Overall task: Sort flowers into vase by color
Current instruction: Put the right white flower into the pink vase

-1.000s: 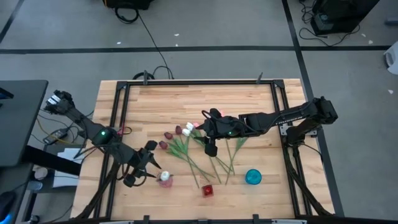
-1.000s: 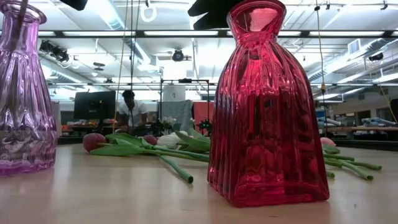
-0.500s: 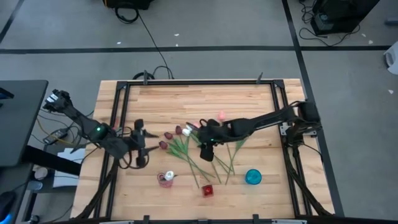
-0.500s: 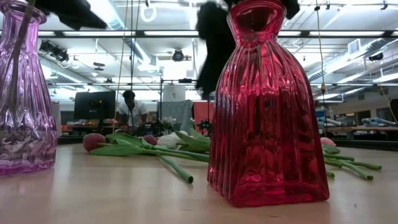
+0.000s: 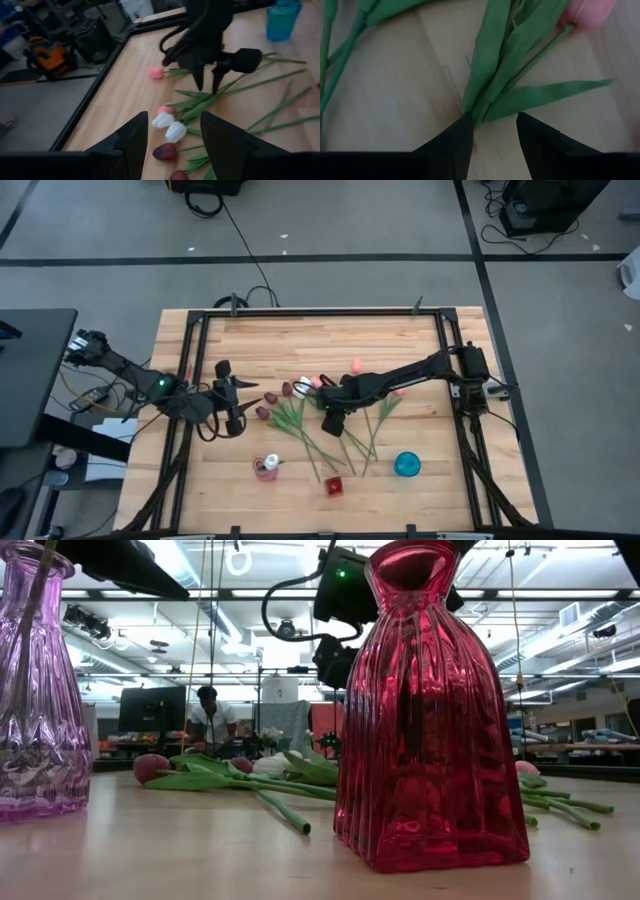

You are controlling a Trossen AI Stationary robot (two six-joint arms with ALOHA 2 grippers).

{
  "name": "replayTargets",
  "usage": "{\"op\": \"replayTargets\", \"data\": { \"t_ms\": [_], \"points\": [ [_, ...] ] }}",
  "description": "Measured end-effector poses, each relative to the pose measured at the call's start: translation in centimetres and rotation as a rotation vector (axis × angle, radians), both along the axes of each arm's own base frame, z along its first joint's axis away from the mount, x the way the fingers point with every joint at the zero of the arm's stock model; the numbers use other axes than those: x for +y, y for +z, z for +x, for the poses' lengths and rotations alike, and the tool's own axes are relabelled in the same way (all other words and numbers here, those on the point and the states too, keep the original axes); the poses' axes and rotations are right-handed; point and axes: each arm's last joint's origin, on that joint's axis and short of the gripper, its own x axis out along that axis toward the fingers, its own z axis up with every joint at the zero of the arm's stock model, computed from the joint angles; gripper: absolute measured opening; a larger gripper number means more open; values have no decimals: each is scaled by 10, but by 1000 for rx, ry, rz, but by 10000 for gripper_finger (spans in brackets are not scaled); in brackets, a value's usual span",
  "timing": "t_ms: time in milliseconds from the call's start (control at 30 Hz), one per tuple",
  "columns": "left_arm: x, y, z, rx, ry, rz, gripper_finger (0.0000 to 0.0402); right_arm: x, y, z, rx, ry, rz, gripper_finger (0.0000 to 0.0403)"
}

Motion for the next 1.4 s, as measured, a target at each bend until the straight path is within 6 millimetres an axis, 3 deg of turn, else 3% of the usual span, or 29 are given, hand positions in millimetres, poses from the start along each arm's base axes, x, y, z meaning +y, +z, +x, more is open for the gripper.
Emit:
{"op": "replayTargets", "data": {
  "t_ms": [333,533,633,733,1033,1267,1400],
  "points": [
    [2,3,-3,-21,-5,-16,186,2,-5,0,26,11,49,82],
    [5,9,-9,-60,-4,-41,186,4,-7,-2,48,0,70,13],
    [6,11,-12,-75,-7,-51,186,3,-2,-4,42,-4,63,11],
    [7,12,-13,-82,-11,-57,186,0,12,-8,26,-24,26,14],
    [7,14,-12,-98,-16,-51,186,-7,78,-19,-216,-62,-147,12],
    [18,28,-2,-200,-30,-36,165,-7,119,8,-678,89,-213,12],
    [26,28,2,-203,-52,-73,150,-9,135,17,-855,166,-265,12]
  ]
}}
